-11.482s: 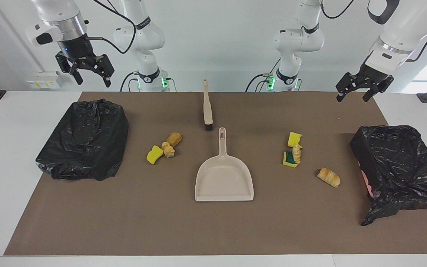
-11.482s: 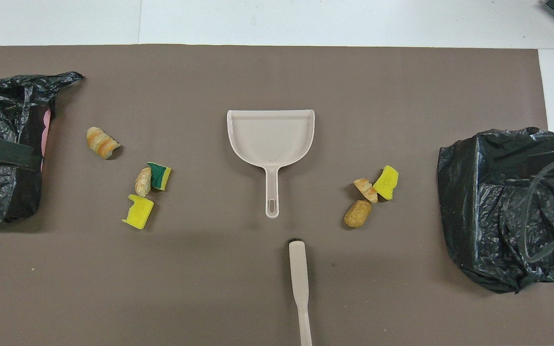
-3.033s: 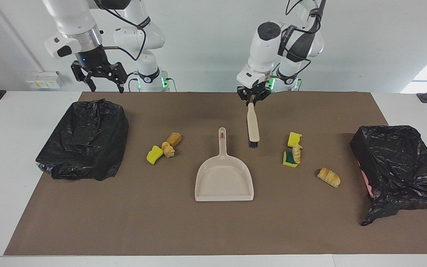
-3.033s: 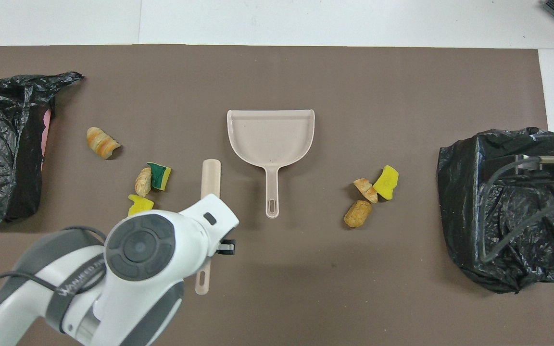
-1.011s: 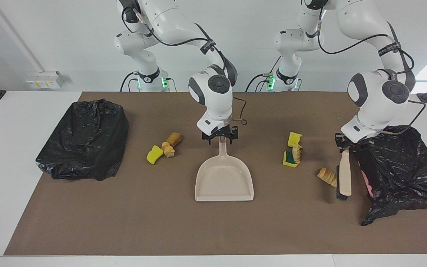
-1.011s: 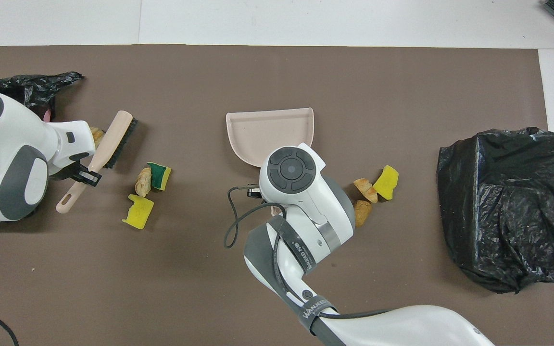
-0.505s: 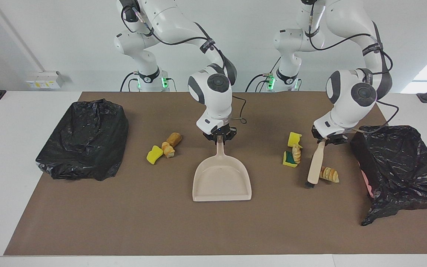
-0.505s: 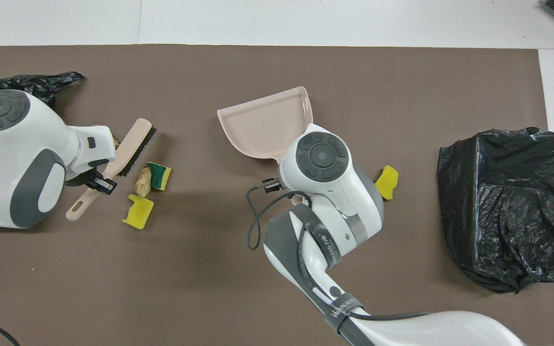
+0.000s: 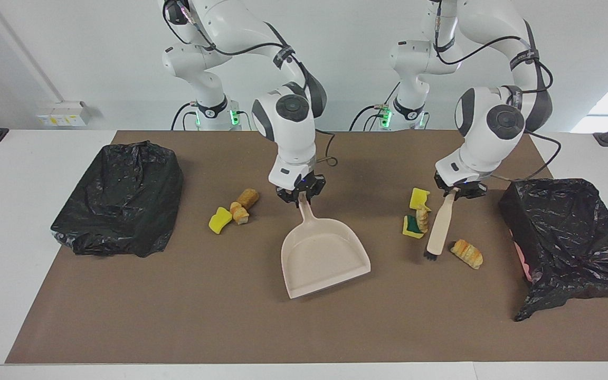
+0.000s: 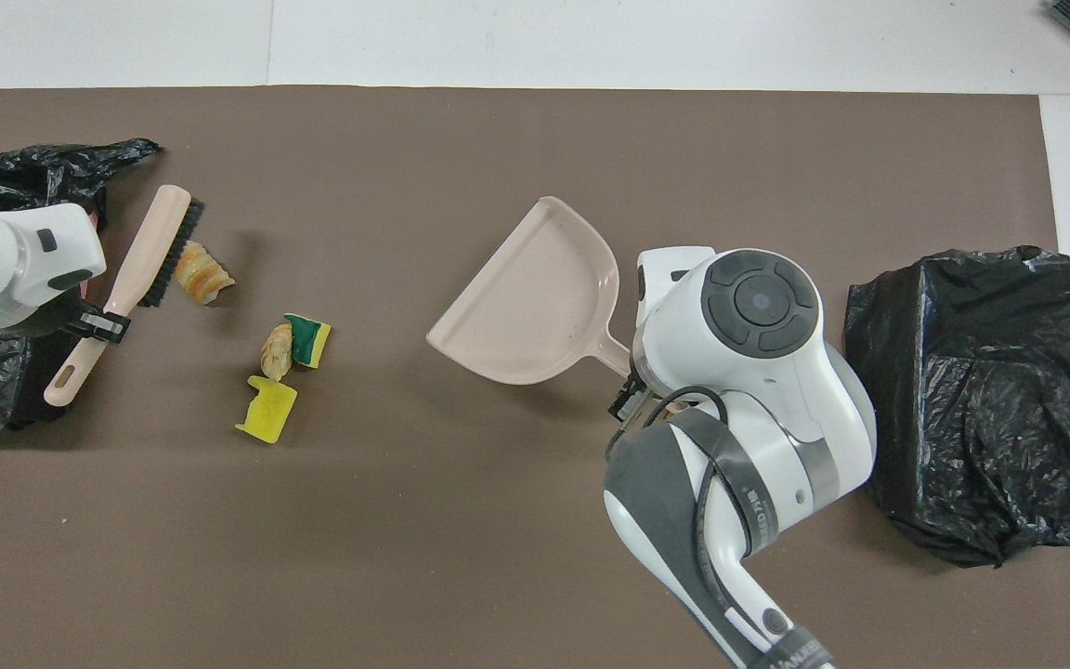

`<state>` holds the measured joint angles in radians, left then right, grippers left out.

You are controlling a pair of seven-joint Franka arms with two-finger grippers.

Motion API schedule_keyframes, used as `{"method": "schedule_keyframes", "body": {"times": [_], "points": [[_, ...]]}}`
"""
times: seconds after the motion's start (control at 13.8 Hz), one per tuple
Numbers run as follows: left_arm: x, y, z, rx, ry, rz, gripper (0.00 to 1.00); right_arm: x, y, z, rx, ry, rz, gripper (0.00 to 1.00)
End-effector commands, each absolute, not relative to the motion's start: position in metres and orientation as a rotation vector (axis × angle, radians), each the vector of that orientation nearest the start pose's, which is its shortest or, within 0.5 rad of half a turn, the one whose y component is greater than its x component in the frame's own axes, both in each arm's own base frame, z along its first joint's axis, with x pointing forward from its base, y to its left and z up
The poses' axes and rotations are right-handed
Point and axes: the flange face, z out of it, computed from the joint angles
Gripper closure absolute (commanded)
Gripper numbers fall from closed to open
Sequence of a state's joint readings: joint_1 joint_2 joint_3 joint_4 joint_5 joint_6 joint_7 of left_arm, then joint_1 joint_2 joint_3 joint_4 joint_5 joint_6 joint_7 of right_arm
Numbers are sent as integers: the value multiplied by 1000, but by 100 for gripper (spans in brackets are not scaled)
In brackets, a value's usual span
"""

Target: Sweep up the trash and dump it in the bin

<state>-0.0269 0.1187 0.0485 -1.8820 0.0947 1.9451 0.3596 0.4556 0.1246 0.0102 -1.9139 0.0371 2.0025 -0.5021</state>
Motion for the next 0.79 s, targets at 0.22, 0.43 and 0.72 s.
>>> {"method": "schedule_keyframes", "body": {"times": [0.22,0.43,0.72], "points": [[600,75,393,-2979,653,73,100,492,286,387,-2461,-1926,110,100],[579,61,366,-2982,710,138,100,478,301,388,-2427,-2016,145,100],[546,-2,354,-2983,744,259,100,476,302,374,-2456,-1980,156,100]]}}
